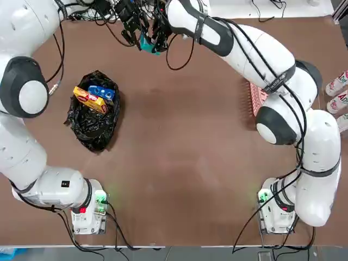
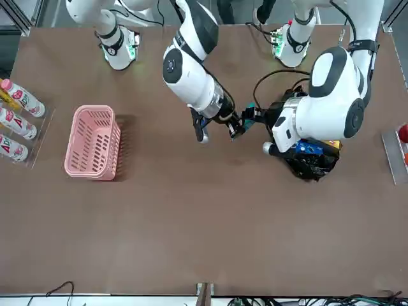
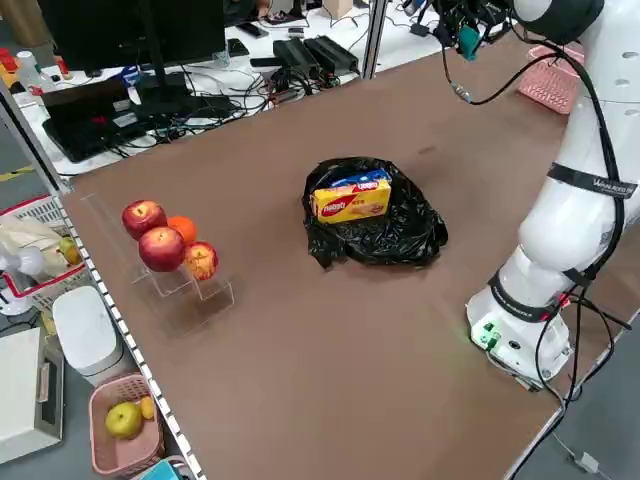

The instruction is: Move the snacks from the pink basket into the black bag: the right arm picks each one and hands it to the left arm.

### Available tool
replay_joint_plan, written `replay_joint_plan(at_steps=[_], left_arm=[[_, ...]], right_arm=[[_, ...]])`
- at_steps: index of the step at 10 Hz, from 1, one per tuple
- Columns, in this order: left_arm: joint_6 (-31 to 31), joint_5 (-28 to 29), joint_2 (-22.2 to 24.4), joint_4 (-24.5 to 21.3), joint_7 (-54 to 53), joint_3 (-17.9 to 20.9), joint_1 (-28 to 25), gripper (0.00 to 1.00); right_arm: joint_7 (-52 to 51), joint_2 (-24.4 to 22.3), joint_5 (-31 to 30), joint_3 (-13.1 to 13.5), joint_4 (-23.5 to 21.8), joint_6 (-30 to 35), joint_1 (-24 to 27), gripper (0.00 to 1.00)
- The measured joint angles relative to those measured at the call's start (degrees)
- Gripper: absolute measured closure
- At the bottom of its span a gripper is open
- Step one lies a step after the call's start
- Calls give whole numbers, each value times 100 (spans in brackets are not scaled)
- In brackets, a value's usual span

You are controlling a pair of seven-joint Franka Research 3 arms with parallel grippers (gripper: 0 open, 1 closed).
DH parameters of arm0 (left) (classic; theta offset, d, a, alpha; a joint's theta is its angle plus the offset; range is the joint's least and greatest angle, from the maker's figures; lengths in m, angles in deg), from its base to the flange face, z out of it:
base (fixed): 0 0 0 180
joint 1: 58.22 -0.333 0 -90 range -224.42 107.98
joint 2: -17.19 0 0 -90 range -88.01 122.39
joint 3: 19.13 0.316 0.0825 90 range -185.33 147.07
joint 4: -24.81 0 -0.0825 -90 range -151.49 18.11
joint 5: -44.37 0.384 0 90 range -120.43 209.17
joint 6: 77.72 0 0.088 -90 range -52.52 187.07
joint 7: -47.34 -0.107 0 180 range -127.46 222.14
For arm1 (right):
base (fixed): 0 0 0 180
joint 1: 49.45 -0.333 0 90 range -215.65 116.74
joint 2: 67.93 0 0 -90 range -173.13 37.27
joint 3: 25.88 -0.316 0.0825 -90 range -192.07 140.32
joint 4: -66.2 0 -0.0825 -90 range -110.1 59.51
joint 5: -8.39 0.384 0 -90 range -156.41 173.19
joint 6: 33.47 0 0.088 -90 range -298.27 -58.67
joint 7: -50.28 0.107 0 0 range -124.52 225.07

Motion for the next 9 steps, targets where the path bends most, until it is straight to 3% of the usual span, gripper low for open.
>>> replay_joint_plan(at_steps=[1,3,5,9], left_arm=[[-2,0,8,-2,0,0,0,62],[-1,1,8,-7,0,0,-3,74],[-1,2,13,-7,0,0,-4,74],[-90,5,39,-6,0,11,-74,74]], right_arm=[[0,0,0,0,1,0,0,59],[0,0,3,-4,11,0,-3,59],[1,0,3,-4,14,0,-4,56],[2,0,3,0,15,-2,-3,0]])
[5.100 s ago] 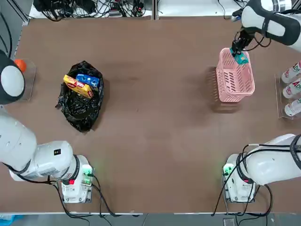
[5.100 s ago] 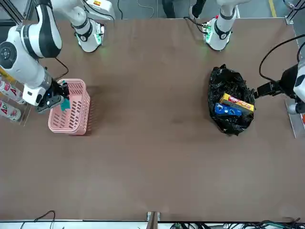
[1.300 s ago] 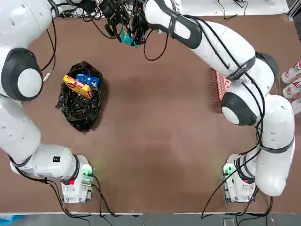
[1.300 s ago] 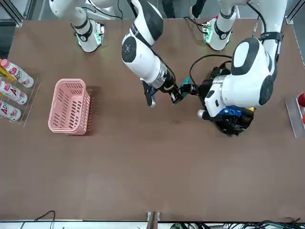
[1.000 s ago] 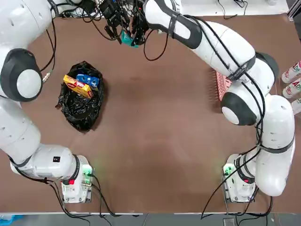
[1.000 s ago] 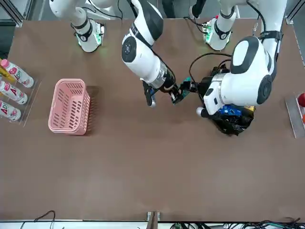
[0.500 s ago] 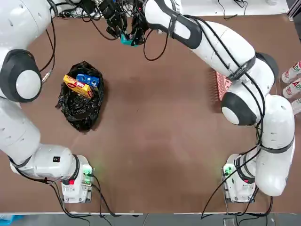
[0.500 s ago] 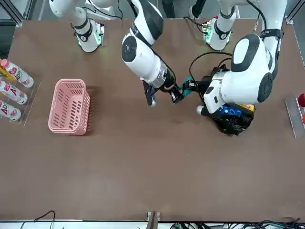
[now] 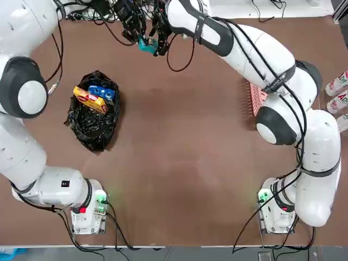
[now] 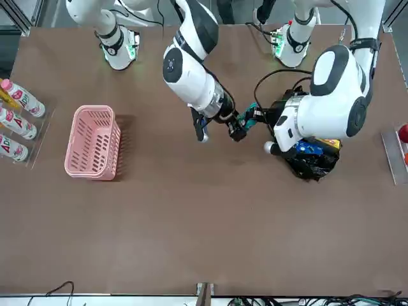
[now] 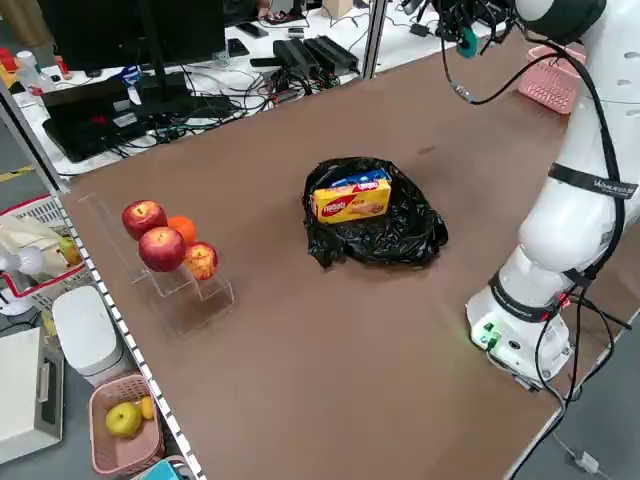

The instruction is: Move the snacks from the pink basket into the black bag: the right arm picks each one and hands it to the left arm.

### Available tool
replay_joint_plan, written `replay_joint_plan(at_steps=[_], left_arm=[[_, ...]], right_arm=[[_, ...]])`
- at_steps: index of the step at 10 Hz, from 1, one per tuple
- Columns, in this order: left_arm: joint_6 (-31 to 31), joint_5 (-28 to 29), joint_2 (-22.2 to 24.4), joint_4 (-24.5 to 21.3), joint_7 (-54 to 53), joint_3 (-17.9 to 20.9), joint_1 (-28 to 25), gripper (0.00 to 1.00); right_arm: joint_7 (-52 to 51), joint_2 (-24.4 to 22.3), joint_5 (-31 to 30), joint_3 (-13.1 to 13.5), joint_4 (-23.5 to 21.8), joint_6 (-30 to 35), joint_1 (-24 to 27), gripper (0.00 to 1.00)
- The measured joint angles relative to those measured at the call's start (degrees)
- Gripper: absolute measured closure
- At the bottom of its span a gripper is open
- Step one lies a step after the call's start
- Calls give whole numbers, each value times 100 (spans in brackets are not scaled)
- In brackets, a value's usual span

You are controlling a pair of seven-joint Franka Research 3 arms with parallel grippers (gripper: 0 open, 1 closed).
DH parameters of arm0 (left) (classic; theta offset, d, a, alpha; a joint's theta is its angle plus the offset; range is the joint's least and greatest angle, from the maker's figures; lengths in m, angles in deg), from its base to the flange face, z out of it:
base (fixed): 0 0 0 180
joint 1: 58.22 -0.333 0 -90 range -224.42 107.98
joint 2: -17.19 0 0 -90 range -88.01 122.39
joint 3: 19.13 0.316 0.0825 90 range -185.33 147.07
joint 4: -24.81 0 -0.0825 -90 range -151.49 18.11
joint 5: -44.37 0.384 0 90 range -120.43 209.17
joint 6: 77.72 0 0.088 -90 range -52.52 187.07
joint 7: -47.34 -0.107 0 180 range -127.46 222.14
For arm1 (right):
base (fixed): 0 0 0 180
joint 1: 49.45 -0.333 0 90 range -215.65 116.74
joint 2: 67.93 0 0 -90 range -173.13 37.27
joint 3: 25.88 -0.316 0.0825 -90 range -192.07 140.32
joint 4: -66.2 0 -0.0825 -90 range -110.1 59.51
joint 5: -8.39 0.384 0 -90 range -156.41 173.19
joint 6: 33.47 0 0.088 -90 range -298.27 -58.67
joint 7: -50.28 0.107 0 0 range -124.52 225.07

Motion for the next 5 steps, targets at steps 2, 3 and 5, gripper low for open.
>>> replay_joint_plan(at_steps=[2,3,5], left_arm=[[-256,84,69,6,-45,21,-188,75],[-430,173,124,6,-155,24,-364,75],[-834,252,196,7,-648,37,-879,75]], right_arm=[[0,0,0,1,0,0,0,0],[-9,0,0,8,0,0,3,0],[-340,0,-50,51,3,24,29,0]])
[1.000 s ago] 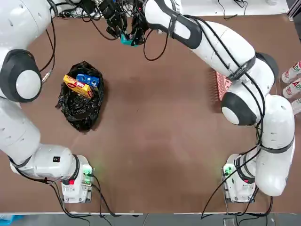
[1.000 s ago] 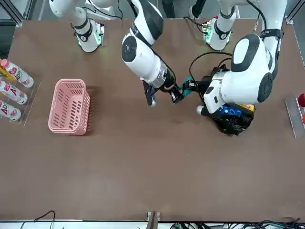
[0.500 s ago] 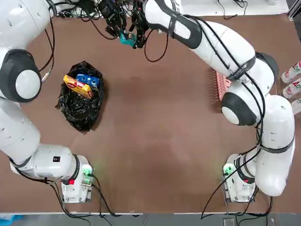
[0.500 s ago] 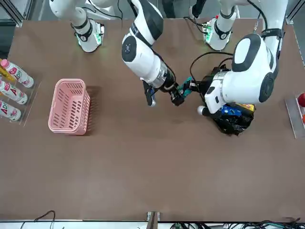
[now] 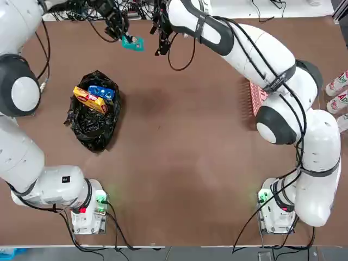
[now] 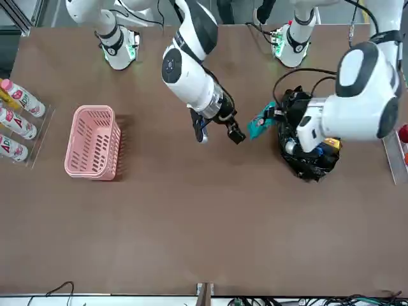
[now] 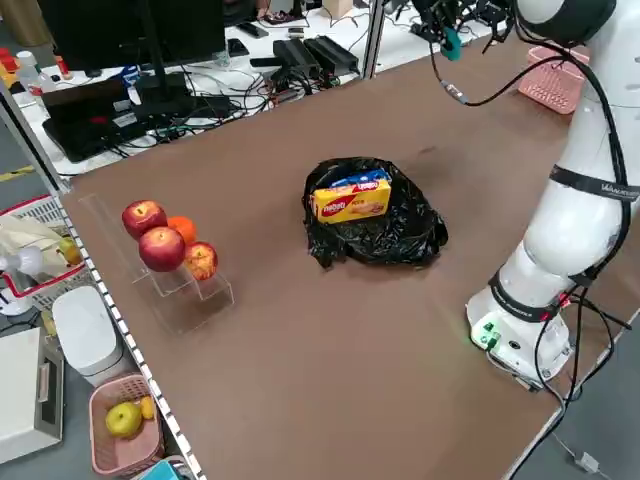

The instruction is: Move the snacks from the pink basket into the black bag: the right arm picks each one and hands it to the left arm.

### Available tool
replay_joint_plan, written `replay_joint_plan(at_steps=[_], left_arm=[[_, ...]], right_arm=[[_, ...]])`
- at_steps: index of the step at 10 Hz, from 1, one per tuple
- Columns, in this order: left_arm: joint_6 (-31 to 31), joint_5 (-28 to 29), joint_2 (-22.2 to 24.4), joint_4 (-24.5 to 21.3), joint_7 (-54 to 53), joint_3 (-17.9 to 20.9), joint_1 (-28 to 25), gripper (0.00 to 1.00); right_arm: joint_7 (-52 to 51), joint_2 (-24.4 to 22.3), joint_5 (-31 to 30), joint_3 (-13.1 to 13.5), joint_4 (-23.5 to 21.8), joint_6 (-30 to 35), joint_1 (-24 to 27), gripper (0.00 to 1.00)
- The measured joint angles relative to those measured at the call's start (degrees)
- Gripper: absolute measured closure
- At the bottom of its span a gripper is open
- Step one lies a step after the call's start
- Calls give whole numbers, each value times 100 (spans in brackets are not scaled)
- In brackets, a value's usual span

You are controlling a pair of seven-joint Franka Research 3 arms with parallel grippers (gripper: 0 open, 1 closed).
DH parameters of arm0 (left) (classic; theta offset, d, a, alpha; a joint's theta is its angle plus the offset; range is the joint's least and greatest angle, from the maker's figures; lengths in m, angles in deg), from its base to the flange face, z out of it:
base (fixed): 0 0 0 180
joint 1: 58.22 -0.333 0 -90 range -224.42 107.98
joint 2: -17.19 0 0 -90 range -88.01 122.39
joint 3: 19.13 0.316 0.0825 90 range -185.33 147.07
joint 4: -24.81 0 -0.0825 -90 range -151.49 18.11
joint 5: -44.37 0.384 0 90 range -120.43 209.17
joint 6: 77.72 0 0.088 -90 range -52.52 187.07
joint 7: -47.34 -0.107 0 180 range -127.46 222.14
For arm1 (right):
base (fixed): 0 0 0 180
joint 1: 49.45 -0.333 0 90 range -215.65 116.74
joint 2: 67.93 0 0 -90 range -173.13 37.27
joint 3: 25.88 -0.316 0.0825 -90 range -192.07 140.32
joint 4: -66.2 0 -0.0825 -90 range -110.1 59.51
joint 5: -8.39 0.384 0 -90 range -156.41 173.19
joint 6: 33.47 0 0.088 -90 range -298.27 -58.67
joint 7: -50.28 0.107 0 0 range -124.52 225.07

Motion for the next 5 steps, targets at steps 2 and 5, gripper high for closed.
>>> replay_joint_plan(at_steps=[2,5], left_arm=[[-479,375,30,-2,-576,8,-583,75],[-1022,1238,30,-198,-1602,11,-1295,75]], right_arm=[[-642,-1,-605,47,11,145,32,0],[-2228,-20,-1539,142,40,622,47,0]])
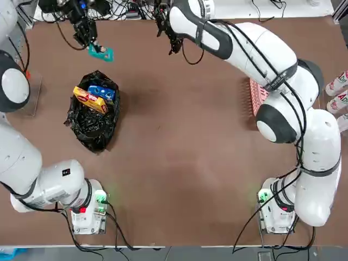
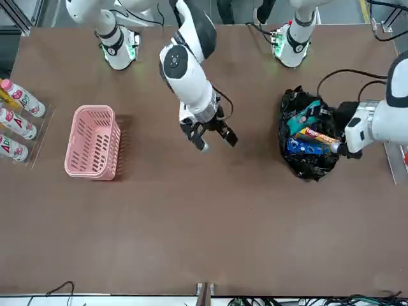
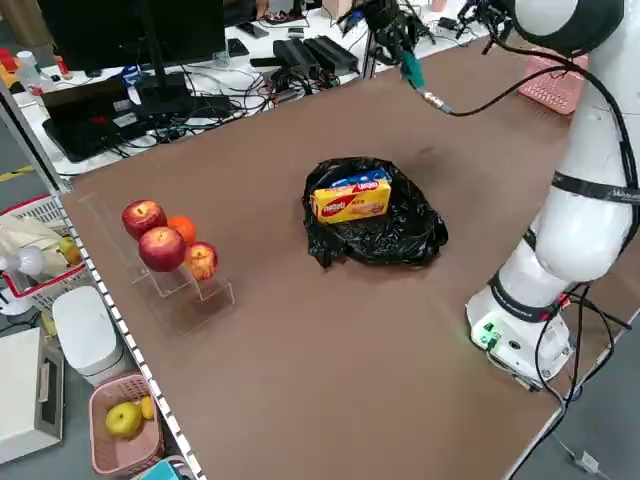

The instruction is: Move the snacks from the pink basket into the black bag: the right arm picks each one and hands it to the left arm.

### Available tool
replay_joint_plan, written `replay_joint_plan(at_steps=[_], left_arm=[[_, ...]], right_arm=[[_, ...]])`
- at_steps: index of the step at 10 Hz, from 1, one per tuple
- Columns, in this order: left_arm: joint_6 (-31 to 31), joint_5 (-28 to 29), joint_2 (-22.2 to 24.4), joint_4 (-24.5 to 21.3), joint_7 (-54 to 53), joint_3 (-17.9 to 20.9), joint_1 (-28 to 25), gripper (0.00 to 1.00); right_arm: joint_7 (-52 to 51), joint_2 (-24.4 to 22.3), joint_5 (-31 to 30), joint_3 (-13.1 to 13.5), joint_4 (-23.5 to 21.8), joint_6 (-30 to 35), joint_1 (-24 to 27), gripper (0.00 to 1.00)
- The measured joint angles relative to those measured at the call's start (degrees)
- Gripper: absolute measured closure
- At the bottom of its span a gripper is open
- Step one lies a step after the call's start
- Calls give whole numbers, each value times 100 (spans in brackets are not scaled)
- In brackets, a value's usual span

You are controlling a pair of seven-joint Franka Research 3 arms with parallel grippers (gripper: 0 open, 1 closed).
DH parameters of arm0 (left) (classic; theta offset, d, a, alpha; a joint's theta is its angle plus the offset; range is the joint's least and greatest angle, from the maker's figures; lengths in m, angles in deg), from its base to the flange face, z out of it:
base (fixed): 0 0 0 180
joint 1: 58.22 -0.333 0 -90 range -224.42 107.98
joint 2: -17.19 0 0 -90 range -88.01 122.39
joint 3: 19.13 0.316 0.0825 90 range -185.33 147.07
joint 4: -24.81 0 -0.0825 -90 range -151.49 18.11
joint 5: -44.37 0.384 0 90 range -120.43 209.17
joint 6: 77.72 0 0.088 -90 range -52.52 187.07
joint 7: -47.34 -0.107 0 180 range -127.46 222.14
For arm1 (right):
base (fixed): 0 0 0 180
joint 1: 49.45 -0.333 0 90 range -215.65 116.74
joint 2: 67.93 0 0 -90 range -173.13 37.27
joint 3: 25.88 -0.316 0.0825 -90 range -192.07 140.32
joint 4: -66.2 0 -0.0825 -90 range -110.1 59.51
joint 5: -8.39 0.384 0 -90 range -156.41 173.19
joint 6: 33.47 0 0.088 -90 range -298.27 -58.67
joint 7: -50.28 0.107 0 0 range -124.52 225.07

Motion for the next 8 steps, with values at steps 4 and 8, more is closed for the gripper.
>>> replay_joint_plan(at_steps=[4,8], left_arm=[[-142,978,-5,-741,-979,3,-630,76],[-8,1773,-32,-1448,-1518,7,-906,78]], right_arm=[[-2596,-60,-356,749,3,907,101,0],[-4542,-553,-1118,1156,-747,959,192,0]])
